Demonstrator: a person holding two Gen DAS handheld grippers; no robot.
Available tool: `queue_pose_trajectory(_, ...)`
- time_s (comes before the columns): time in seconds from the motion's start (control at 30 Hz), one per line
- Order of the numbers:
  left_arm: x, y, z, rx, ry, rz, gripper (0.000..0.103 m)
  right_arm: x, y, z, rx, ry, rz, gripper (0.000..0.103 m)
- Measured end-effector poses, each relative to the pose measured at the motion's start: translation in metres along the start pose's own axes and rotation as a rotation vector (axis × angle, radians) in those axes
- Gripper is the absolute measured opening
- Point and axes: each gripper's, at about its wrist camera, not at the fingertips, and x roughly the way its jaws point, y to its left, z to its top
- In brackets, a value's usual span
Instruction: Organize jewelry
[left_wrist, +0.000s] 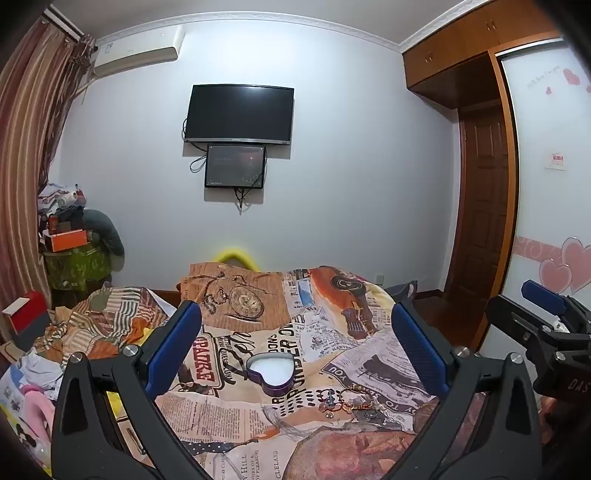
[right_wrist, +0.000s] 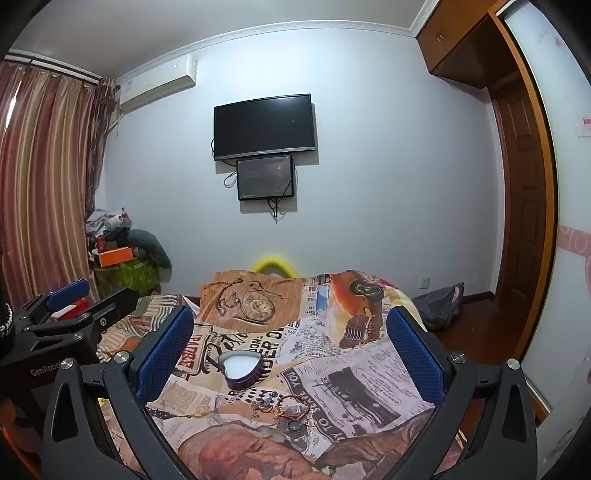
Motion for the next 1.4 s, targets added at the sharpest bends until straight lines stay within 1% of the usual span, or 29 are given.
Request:
queue_pose_trajectory(0.5,-0.0009,-0.0023,0.0006,-0.003,0.016,-0.007,0.103,-0.0006,-0.0037,-0.0007,-0.008,0.002,-0.005,0.103)
queue_pose_trajectory(0.53,-0.001,0.0014,0.0009,-0.006,0.018,-0.008,0.103,-0.0017,0.0006,0.0016,-0.013,0.002,-0.004,0.103)
queue_pose_trajectory(1.4,0.0035,0.0002,-0.0066,0.01,0.024,0.013,0.103,-0.0014,0.0019,0.001,-0.003,-0.001,-0.01,0.103)
